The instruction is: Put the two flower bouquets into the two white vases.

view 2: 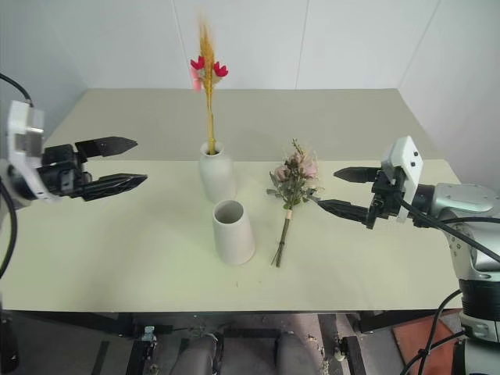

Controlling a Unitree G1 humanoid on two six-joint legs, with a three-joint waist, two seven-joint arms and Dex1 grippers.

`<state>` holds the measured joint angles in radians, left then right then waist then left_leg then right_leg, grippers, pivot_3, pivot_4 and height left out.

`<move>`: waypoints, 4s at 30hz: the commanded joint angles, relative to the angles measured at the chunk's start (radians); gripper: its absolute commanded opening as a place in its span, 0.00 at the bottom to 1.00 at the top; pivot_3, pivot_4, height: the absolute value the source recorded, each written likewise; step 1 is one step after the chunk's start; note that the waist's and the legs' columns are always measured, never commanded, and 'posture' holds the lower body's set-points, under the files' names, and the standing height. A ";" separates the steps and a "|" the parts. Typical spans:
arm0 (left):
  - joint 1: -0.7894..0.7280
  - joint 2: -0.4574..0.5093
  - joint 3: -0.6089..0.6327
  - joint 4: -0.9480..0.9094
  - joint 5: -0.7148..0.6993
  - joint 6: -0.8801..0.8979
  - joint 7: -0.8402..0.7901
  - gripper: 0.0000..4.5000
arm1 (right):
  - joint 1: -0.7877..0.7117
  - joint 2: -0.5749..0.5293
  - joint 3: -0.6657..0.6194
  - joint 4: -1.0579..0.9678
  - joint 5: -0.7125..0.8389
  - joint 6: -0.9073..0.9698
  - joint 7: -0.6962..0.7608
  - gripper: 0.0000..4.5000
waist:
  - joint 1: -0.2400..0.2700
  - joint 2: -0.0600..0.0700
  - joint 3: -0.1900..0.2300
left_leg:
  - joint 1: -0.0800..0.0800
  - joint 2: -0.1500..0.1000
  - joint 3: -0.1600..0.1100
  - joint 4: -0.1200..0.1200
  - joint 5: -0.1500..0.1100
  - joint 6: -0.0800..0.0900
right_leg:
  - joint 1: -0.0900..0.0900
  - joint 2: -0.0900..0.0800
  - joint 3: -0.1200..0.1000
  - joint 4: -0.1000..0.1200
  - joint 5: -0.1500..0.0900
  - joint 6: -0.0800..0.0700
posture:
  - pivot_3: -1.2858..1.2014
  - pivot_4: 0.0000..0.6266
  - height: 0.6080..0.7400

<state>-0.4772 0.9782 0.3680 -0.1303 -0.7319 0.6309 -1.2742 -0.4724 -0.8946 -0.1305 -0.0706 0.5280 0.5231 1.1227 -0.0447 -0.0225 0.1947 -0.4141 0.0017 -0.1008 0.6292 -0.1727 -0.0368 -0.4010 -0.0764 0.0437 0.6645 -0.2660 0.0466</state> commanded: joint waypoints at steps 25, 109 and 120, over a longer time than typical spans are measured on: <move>0.105 0.138 0.080 -0.132 -0.144 0.024 -0.139 1.00 | -0.741 0.370 0.487 0.585 -0.149 1.091 -0.509 1.00 | -0.005 0.000 0.000 | -0.002 0.001 0.000 -0.002 0.000 0.000 | -0.004 0.001 0.000 0.001 0.001 -0.004 | 0.52 0.24 1.00; -0.061 0.097 -0.091 -0.002 -0.117 0.001 -0.250 1.00 | -0.428 0.576 0.032 -0.103 0.311 0.244 -0.209 0.05 | -0.023 0.002 0.001 | -0.001 0.017 0.000 -0.004 0.000 0.000 | -0.008 0.018 0.001 0.001 0.005 -0.014 | 0.52 0.24 1.00; -0.027 0.097 0.002 -0.023 -0.215 0.090 -0.184 1.00 | -0.389 0.574 0.101 -0.058 0.261 0.198 -0.182 0.05 | -0.022 0.002 0.001 | -0.001 0.017 0.000 -0.004 0.000 0.000 | -0.008 0.018 0.001 0.001 0.005 -0.014 | 0.52 0.24 1.00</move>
<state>-0.5045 1.0596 0.3273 -0.1319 -0.9147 0.7057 -1.4663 -0.8554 -0.3228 -0.0326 -0.1146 0.7952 0.7572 0.9262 -0.0671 -0.0207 0.1958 -0.4149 0.0185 -0.1003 0.6249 -0.1726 -0.0367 -0.4089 -0.0583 0.0446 0.6659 -0.2614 0.0330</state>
